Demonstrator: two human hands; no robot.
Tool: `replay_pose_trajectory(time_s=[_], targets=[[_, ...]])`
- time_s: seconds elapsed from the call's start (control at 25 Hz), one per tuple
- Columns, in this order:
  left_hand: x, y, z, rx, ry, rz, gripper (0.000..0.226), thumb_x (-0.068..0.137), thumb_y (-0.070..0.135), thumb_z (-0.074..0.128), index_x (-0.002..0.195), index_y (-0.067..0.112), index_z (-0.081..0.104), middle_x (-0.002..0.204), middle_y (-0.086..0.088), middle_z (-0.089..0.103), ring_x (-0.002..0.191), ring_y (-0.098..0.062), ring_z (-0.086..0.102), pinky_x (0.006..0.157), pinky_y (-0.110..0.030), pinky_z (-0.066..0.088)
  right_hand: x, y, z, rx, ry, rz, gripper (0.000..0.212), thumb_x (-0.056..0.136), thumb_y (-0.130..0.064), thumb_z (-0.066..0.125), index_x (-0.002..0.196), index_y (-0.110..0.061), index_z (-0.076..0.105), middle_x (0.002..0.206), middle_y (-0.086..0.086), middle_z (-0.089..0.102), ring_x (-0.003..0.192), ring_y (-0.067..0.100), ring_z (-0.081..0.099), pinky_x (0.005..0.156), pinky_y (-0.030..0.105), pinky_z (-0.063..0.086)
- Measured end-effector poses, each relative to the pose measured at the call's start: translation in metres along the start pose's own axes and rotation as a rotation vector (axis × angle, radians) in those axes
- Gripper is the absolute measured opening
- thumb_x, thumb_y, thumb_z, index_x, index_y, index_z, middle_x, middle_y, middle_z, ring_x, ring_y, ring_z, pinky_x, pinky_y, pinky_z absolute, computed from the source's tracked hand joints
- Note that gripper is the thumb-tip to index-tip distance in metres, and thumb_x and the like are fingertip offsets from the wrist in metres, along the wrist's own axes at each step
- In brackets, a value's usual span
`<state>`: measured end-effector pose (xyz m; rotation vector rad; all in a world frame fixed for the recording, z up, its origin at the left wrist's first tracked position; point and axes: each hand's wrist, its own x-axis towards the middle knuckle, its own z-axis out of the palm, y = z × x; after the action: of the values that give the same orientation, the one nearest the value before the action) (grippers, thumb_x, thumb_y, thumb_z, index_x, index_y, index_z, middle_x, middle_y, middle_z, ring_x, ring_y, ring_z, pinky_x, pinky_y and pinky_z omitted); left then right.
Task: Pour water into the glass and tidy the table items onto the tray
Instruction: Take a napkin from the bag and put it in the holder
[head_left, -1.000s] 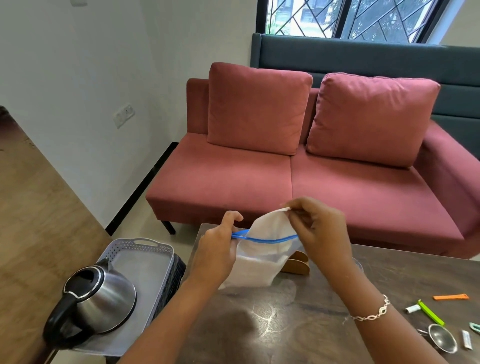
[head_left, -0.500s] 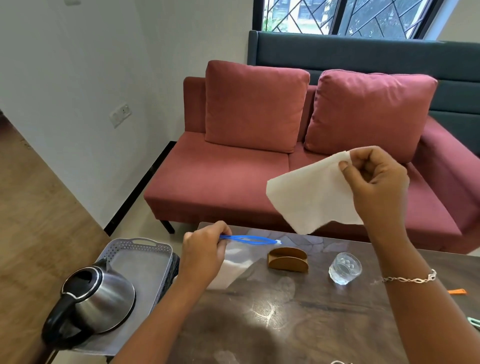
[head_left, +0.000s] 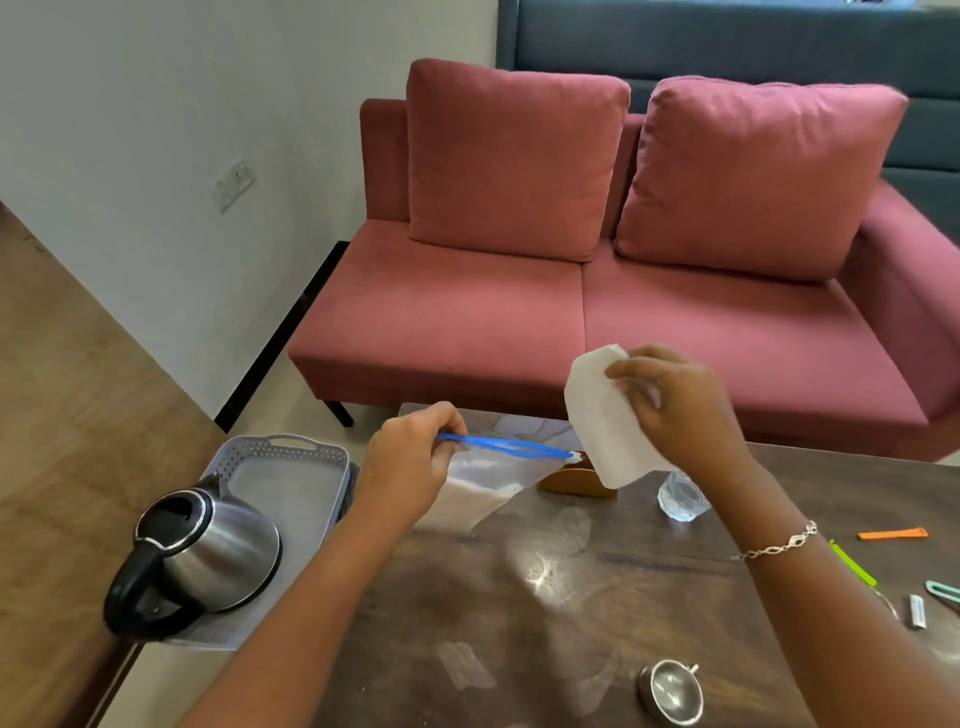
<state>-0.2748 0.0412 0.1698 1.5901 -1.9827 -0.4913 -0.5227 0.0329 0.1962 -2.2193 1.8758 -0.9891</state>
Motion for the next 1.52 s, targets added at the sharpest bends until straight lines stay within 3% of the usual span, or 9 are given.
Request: replay_pose_trajectory(time_s=[0.08, 0.16, 0.24, 0.32, 0.6, 0.84, 1.16, 1.32, 1.52], targets=[[-0.001, 0.0, 0.001, -0.01, -0.019, 0.01, 0.011, 0.082, 0.005, 0.061, 0.079, 0.016, 0.063, 0.06, 0.01, 0.052, 0.054, -0.012, 0.045, 0.056, -0.026, 0.034, -0.013, -0.003, 0.011, -0.042, -0.207, -0.073, 0.028, 0.075, -0.027, 0.069, 0.096, -0.007, 0.07, 0.103, 0.009, 0.065, 0.079, 0.03, 0.063, 0.071, 0.03, 0.042], [-0.003, -0.001, 0.001, -0.048, -0.051, 0.017, 0.013, 0.081, 0.004, 0.062, 0.078, 0.016, 0.063, 0.061, 0.008, 0.055, 0.053, -0.007, 0.046, 0.056, -0.024, 0.036, -0.027, -0.005, 0.025, -0.09, -0.39, -0.121, 0.039, 0.073, -0.036, 0.072, 0.1, -0.008, 0.068, 0.107, 0.005, 0.063, 0.084, 0.03, 0.063, 0.072, 0.033, 0.047], [-0.007, -0.002, 0.001, -0.111, -0.103, 0.008, 0.013, 0.079, 0.002, 0.063, 0.076, 0.015, 0.063, 0.059, 0.01, 0.055, 0.053, -0.002, 0.049, 0.053, -0.01, 0.033, -0.039, -0.007, 0.036, -0.114, -0.443, -0.118, 0.029, 0.079, -0.027, 0.069, 0.102, -0.011, 0.067, 0.109, 0.003, 0.062, 0.09, 0.03, 0.062, 0.072, 0.036, 0.047], [-0.015, -0.006, 0.003, -0.157, -0.178, -0.023, 0.014, 0.079, 0.002, 0.065, 0.074, 0.015, 0.062, 0.061, 0.012, 0.055, 0.057, 0.0, 0.05, 0.053, -0.007, 0.034, -0.051, -0.009, 0.045, -0.127, -0.455, -0.092, 0.02, 0.086, -0.02, 0.06, 0.103, -0.013, 0.068, 0.108, 0.002, 0.062, 0.092, 0.028, 0.061, 0.069, 0.032, 0.044], [-0.045, -0.05, 0.028, -0.077, -0.655, -0.271, 0.018, 0.079, 0.001, 0.063, 0.074, 0.018, 0.059, 0.07, -0.003, 0.067, 0.059, -0.012, 0.057, 0.057, -0.023, 0.047, -0.101, -0.007, 0.08, -0.068, -0.811, -0.086, 0.02, 0.089, -0.02, 0.055, 0.104, -0.016, 0.067, 0.106, 0.0, 0.063, 0.094, 0.021, 0.059, 0.077, 0.034, 0.047], [-0.069, -0.095, 0.075, -0.065, -0.828, -0.436, 0.024, 0.083, -0.003, 0.061, 0.071, 0.018, 0.056, 0.065, 0.003, 0.064, 0.054, -0.005, 0.058, 0.044, -0.01, 0.042, -0.13, -0.002, 0.131, -0.092, -1.036, -0.055, 0.022, 0.087, -0.015, 0.054, 0.105, -0.016, 0.066, 0.105, 0.002, 0.063, 0.095, 0.022, 0.057, 0.077, 0.033, 0.046], [-0.067, -0.134, 0.125, 0.125, -0.755, -0.377, 0.011, 0.08, 0.005, 0.063, 0.08, 0.015, 0.058, 0.083, -0.005, 0.063, 0.079, -0.023, 0.059, 0.069, -0.032, 0.046, -0.127, 0.011, 0.18, -0.232, -1.0, -0.038, 0.018, 0.089, -0.014, 0.051, 0.099, -0.009, 0.065, 0.102, 0.006, 0.06, 0.083, 0.027, 0.06, 0.067, 0.034, 0.046], [-0.056, -0.14, 0.136, 0.215, -0.648, -0.3, 0.013, 0.085, 0.002, 0.052, 0.085, 0.014, 0.058, 0.087, -0.006, 0.066, 0.077, -0.022, 0.056, 0.063, -0.032, 0.042, -0.11, 0.02, 0.184, -0.233, -0.813, 0.023, 0.019, 0.09, -0.013, 0.053, 0.104, -0.004, 0.063, 0.109, 0.008, 0.058, 0.084, 0.03, 0.062, 0.069, 0.036, 0.05], [-0.045, -0.147, 0.145, 0.405, -0.65, -0.187, 0.012, 0.088, 0.003, 0.045, 0.094, 0.012, 0.05, 0.096, -0.011, 0.062, 0.079, -0.028, 0.053, 0.062, -0.034, 0.038, -0.098, 0.035, 0.174, -0.2, -0.59, 0.11, 0.028, 0.082, 0.0, 0.06, 0.11, -0.004, 0.063, 0.112, 0.009, 0.06, 0.085, 0.036, 0.062, 0.066, 0.035, 0.047]])
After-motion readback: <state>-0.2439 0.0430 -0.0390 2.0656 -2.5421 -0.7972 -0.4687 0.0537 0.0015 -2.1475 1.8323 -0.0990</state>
